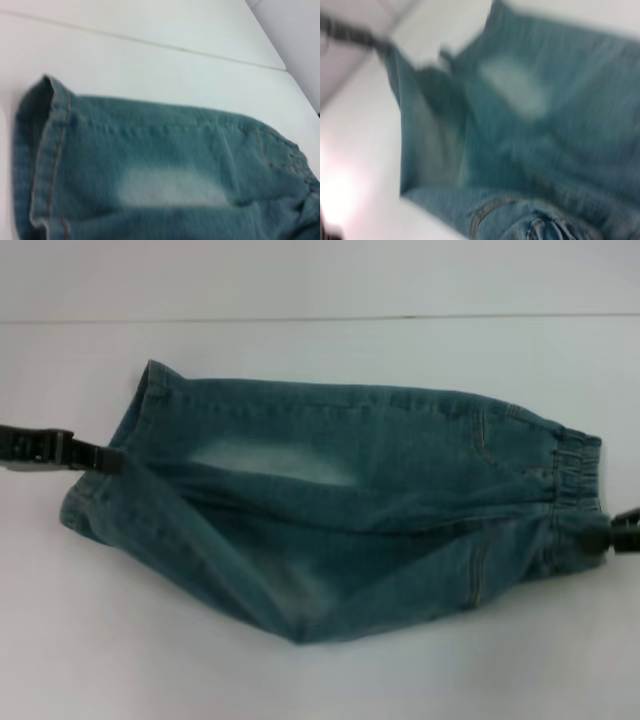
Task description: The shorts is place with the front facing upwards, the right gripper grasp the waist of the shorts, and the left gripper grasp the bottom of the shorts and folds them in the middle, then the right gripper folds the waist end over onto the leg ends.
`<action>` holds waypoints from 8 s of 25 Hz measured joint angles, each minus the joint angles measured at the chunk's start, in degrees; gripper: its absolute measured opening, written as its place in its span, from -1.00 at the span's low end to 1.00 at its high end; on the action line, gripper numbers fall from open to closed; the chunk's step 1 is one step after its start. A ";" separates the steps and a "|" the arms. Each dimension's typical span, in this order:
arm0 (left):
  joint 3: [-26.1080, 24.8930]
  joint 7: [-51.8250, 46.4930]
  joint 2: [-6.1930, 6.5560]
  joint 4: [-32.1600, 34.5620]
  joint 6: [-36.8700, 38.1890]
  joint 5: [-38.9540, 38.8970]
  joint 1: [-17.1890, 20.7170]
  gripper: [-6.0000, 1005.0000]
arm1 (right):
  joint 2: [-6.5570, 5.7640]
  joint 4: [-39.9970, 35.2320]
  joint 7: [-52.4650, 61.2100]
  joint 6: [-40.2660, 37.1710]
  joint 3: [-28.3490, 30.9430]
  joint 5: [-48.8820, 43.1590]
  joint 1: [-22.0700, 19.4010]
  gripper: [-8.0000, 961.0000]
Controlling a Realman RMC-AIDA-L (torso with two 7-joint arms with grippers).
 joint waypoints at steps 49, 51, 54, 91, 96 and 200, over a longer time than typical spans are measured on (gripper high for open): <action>10.20 2.92 -4.02 -3.42 -36.68 -2.13 -4.25 -0.93 | 4.58 11.93 -8.84 34.72 6.20 22.14 -1.98 -0.88; 10.23 4.66 -4.11 -3.95 -36.51 -2.49 -4.57 -0.92 | 4.64 12.12 -8.93 35.24 5.35 22.12 -1.60 -0.85; 10.30 7.34 -4.27 -4.29 -36.42 -3.95 -4.71 -0.90 | 4.66 12.36 -8.80 35.85 4.53 22.13 -1.17 -0.82; 10.26 12.66 -4.80 -9.11 -43.50 -7.47 -3.14 0.66 | -0.23 6.95 11.00 37.12 -7.83 12.92 0.56 0.93; 9.71 14.25 -4.86 -8.21 -38.26 -10.35 -1.71 0.66 | -0.38 2.48 14.89 34.40 -8.08 11.18 1.30 0.92; 20.02 39.26 -8.03 -5.42 -14.13 -25.25 5.04 0.65 | 1.73 2.89 26.03 25.96 -15.36 -7.08 7.19 0.91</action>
